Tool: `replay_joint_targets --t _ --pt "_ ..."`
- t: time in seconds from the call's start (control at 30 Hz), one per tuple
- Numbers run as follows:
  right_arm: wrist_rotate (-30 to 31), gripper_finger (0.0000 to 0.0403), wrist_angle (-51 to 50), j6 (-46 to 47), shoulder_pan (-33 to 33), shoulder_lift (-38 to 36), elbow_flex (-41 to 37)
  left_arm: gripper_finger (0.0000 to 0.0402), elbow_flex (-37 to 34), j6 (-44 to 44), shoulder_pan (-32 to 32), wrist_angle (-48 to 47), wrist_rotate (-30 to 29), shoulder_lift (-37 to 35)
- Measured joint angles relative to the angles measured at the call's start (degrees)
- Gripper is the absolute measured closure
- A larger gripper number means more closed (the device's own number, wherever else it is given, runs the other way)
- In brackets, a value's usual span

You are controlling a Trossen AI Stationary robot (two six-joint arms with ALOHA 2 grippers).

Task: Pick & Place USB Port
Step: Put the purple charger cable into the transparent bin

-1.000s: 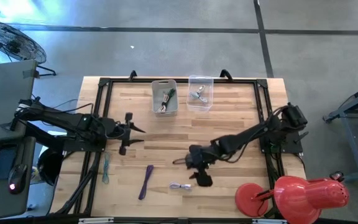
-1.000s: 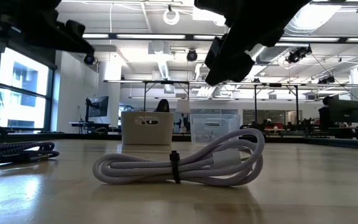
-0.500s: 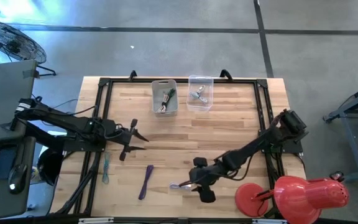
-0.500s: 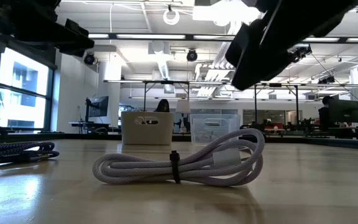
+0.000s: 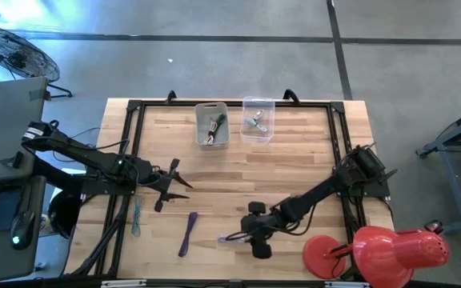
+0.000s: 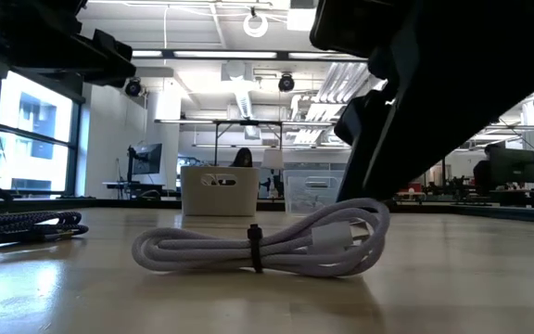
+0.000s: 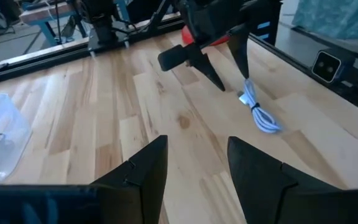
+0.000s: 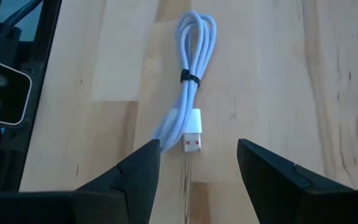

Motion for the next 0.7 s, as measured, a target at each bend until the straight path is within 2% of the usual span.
replay_joint_targets --t 0.7 --pt "-2.17 0.0196 1.42 3.61 -0.1 0.02 -0.01 0.0238 0.02 1.53 0.04 -0.52 -0.59 0.0"
